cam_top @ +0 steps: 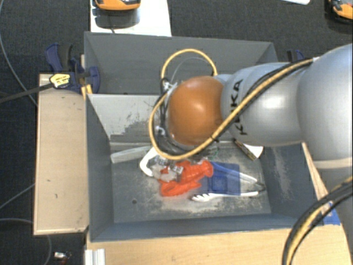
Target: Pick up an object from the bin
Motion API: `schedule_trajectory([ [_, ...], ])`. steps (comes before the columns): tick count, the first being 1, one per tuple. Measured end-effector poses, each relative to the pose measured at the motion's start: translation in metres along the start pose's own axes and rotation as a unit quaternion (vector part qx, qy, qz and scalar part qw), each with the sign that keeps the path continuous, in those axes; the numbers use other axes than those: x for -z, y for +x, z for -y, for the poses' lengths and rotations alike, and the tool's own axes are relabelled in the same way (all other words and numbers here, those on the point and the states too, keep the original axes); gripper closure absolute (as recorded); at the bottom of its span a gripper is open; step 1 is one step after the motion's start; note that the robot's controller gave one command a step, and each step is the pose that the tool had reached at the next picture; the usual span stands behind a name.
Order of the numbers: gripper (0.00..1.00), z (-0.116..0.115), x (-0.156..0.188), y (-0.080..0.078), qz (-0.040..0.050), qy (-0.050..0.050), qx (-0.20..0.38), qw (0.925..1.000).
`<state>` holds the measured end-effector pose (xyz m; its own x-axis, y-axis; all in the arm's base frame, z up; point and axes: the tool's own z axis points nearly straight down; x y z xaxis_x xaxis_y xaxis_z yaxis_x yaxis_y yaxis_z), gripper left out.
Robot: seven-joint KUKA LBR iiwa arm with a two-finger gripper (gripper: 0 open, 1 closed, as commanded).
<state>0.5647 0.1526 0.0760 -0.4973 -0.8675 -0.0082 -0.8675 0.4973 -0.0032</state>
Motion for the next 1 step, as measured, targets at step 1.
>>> schedule_trajectory([
  [1, 1.0, 0.0, 0.0, 0.0, -0.0002, 0.0, -0.001, 1.0],
])
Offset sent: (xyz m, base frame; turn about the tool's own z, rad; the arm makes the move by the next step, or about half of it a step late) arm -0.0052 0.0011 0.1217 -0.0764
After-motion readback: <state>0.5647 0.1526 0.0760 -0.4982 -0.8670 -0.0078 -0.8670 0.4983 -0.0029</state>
